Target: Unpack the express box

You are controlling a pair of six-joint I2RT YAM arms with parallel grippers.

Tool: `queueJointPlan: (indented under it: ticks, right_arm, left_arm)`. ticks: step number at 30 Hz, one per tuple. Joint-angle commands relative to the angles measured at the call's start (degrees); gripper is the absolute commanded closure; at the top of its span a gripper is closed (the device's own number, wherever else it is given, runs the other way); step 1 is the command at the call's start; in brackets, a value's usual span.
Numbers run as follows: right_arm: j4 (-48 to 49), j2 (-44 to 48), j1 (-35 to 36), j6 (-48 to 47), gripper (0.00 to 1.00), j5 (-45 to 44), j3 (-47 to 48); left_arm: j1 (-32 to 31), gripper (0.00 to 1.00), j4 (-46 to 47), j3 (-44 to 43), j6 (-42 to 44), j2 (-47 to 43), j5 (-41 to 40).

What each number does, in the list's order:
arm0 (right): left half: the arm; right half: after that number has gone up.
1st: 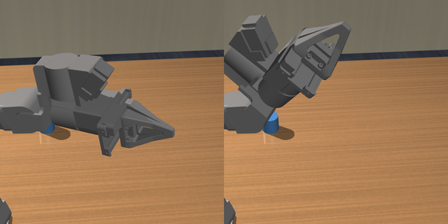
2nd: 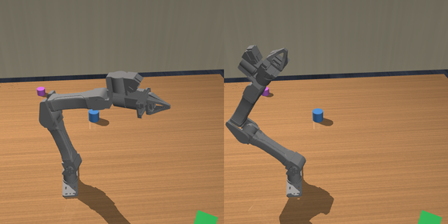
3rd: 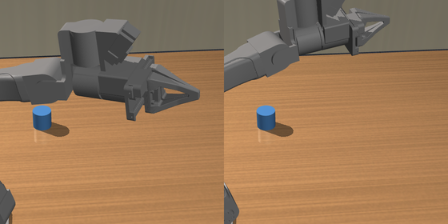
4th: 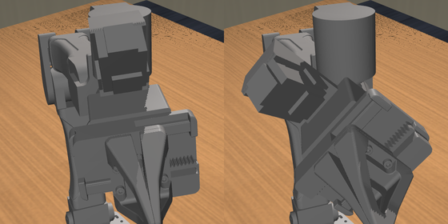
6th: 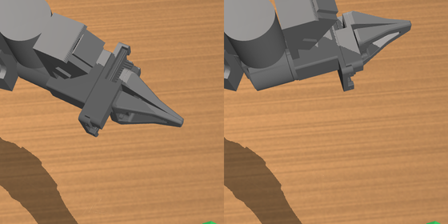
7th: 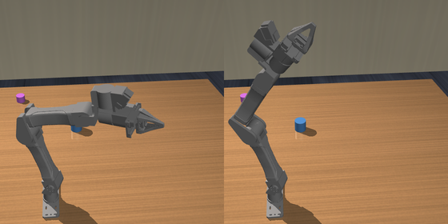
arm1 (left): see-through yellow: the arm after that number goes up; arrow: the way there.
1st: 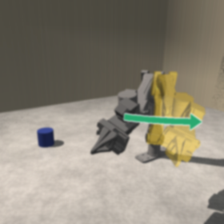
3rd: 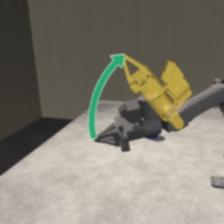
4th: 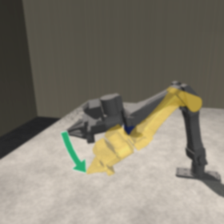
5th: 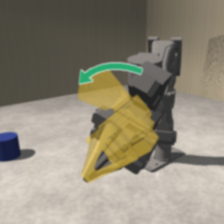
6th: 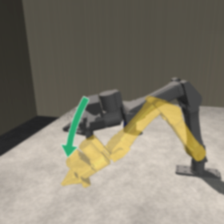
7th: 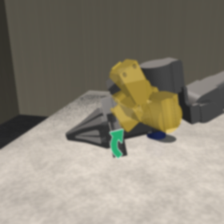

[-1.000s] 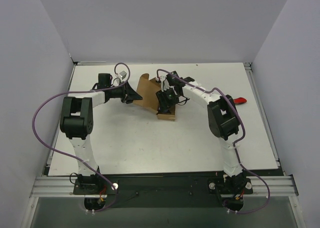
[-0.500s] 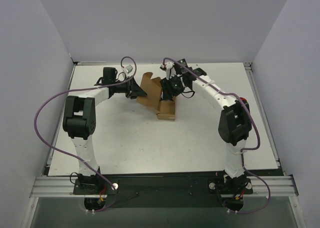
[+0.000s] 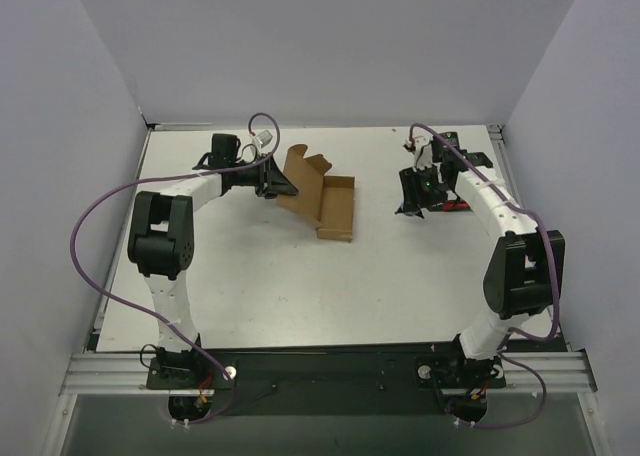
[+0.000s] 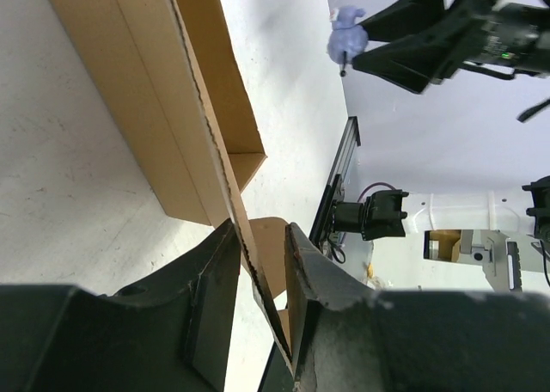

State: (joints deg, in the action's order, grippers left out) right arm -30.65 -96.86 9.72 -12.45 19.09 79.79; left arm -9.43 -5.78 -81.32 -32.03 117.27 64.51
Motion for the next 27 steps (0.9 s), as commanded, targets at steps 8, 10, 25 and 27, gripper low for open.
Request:
queueJointPlan:
  ticks: [8, 10, 25, 27]
  right_arm:
    - [-1.78, 3.7, -14.99, -4.25, 0.66, -7.23, -12.72]
    - [-1.78, 2.82, -14.99, -4.78, 0.56, -7.14, -13.34]
    - [-0.73, -0.34, 3.19, -8.03, 0.37, -2.75, 7.14]
    - [-0.2, -1.4, 7.31, -9.25, 0.37, -2.04, 7.57]
  left_arm:
    - [-1.12, 0.64, -1.42, -3.58, 2.41, 1.38, 0.0]
    - [-1.12, 0.64, -1.51, -3.5, 2.59, 1.29, 0.0]
    - [-1.38, 0.65, -1.78, -3.76, 3.11, 1.12, 0.0]
    - [-1.38, 0.66, -3.0, -4.2, 4.08, 0.94, 0.0]
